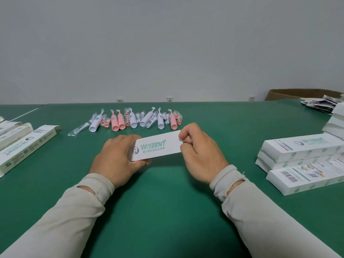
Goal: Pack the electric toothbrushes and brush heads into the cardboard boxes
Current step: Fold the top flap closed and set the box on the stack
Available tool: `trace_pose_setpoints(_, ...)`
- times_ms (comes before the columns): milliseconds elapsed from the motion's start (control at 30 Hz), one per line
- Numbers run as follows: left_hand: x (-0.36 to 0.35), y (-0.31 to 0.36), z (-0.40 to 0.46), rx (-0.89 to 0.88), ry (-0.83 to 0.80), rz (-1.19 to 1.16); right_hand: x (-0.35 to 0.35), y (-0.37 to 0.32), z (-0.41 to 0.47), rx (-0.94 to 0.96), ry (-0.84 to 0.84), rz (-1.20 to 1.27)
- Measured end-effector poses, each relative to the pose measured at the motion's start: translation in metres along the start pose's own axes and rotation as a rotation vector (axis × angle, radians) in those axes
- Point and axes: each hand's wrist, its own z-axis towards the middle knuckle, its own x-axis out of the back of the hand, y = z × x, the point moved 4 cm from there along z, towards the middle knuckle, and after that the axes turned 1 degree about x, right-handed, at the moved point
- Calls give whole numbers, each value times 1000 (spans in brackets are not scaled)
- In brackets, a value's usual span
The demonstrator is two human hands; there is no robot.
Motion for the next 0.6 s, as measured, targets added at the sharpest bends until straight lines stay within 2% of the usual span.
trace_pose_setpoints(133, 1, -3, 1, 4, 0, -12, 25, 6, 1, 28, 103, 44)
trace_pose_setpoints(267, 0, -5, 1, 2, 12, -23, 34, 18, -1, 56, -40, -97)
trace_pose_setpoints(333, 0, -6, 2, 1, 12, -41, 29, 22, 0, 49, -68, -49)
trace_pose_setpoints(433, 1, -7, 2, -7, 11, -59, 26, 24, 2, 50, -11, 70)
trace_pose_setpoints(600, 1, -6, 2, -8, 5, -72, 19, 21, 2, 46, 39, 128)
